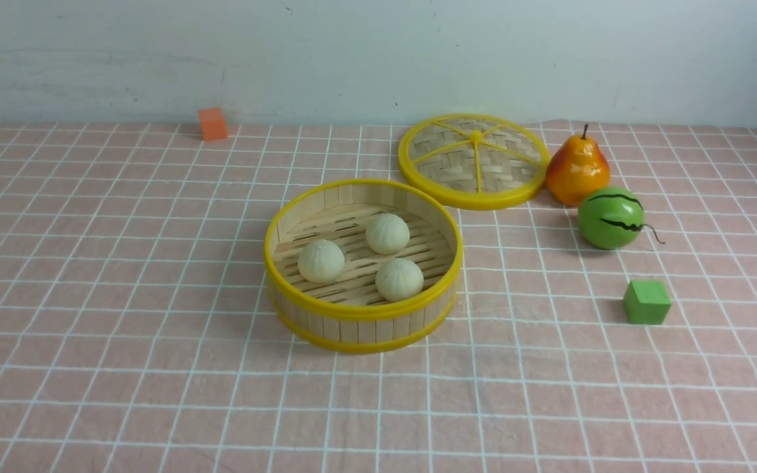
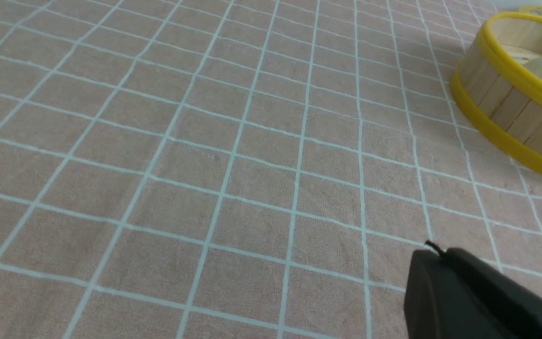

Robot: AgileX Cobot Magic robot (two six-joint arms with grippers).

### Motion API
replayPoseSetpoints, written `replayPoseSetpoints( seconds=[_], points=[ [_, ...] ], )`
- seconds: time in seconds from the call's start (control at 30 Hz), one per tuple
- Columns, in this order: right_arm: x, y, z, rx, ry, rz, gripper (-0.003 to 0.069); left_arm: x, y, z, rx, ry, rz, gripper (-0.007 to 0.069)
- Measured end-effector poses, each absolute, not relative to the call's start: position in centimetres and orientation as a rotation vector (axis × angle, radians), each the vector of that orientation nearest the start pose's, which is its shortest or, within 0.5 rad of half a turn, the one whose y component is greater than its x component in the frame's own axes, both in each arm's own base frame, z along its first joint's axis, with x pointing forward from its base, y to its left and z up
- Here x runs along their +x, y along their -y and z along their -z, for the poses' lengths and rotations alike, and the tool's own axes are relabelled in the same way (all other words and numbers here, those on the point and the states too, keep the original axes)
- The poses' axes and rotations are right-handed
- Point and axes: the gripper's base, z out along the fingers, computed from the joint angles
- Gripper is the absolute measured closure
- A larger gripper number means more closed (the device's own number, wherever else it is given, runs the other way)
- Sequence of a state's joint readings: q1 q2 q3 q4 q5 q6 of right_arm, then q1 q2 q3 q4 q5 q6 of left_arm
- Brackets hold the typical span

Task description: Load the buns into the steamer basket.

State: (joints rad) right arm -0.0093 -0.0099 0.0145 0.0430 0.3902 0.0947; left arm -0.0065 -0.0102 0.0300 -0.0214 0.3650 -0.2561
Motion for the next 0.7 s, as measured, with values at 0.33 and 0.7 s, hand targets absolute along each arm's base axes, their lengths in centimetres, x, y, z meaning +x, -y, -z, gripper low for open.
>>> replayPoseSetpoints(
  seconds=[0.33, 0.7],
  points=[
    [5.20, -0.10, -17.38, 0.124, -1.875, -0.101, 0.0614, 5.29, 0.10, -17.09, -0.246, -1.856, 0.202, 0.0638],
    [5.20, -0.10, -17.38, 0.124, -1.875, -0.101, 0.0599, 5.29, 0.10, -17.09, -0.246, -1.856, 0.202, 0.0638]
  ],
)
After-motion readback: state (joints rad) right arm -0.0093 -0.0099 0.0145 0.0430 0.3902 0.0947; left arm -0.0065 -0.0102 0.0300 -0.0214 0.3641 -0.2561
